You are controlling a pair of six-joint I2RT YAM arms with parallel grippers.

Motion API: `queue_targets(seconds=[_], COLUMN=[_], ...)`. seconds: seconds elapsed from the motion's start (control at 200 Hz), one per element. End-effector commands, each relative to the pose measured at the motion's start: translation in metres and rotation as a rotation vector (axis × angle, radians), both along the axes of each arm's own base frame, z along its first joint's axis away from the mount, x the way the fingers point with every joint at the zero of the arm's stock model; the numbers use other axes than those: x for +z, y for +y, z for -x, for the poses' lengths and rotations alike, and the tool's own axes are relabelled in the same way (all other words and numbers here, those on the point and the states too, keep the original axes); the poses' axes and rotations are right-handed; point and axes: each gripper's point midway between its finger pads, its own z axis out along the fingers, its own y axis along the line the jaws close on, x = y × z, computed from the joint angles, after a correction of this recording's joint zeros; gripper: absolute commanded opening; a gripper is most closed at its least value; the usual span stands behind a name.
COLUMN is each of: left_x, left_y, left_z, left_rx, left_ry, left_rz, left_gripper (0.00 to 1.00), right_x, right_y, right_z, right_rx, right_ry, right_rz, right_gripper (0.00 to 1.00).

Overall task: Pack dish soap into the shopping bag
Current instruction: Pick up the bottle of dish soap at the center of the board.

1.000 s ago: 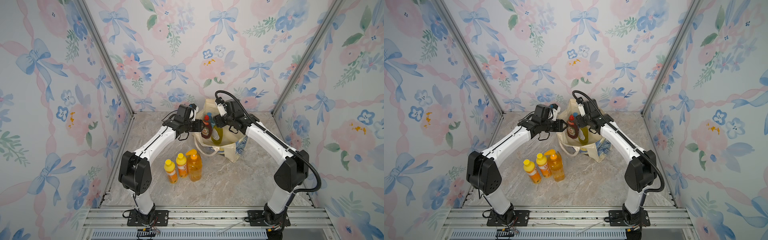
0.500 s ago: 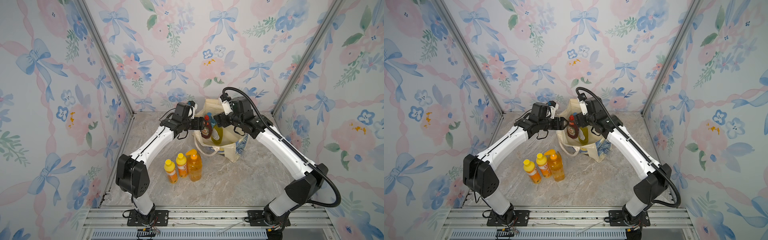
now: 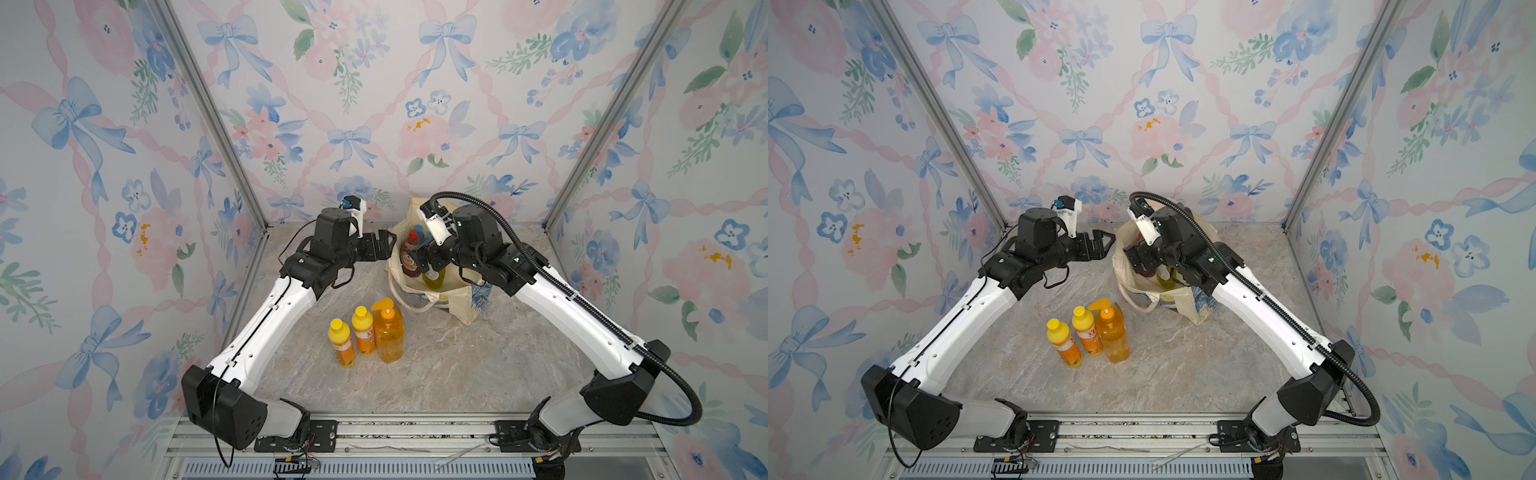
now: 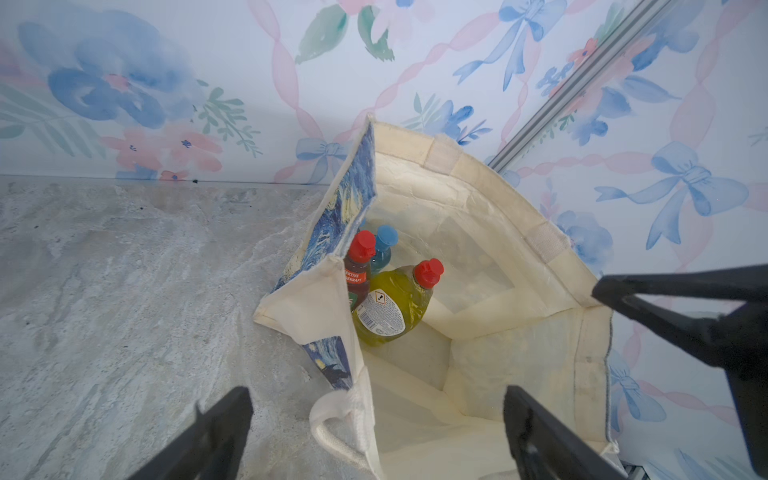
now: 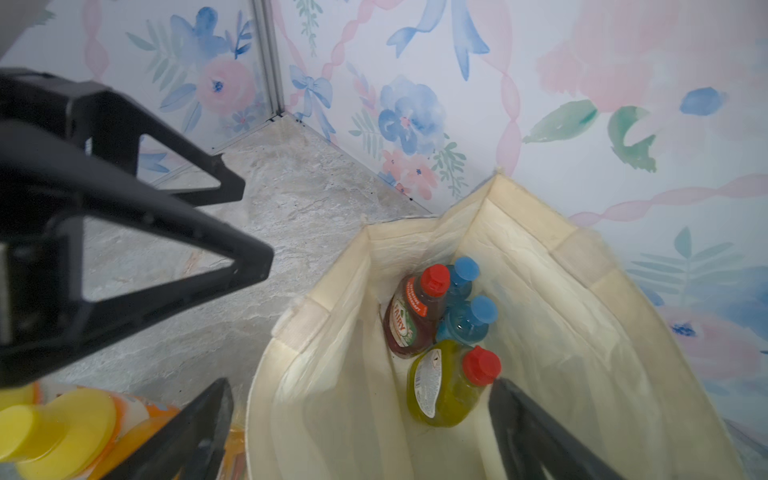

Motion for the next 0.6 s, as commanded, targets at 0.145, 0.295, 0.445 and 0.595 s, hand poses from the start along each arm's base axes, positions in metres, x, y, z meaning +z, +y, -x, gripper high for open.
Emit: queue_targets(seconds=[0.145, 0.295, 0.445, 0.595], left_x=[-0.028, -0.041, -0.040, -0.039], left_y=[0.074, 0.116, 0.157, 0.188], left_z=[0.009, 0.017, 0.019, 0.016], left_rx=[0.251, 0.411, 0.545, 0.629], left_ry=[0.088, 0.070, 0.059, 0.059], left_rz=[0.036, -0.021, -0.020, -0.011], left_gripper=[0.98, 0.98, 0.98, 0.98], right_x=[0.005, -0.012, -0.039, -0.057], right_y=[0.061, 0.095, 0.129, 0.153], right_z=[0.066, 0.103, 0.129, 0.149], right_rx=[0.244, 0.334, 0.404, 0.462], right_ry=[0.005, 0.045, 0.156, 0.186], right_rz=[0.055, 0.106, 0.220, 0.353], right_gripper=[0.97, 0.99, 0.91, 0.88])
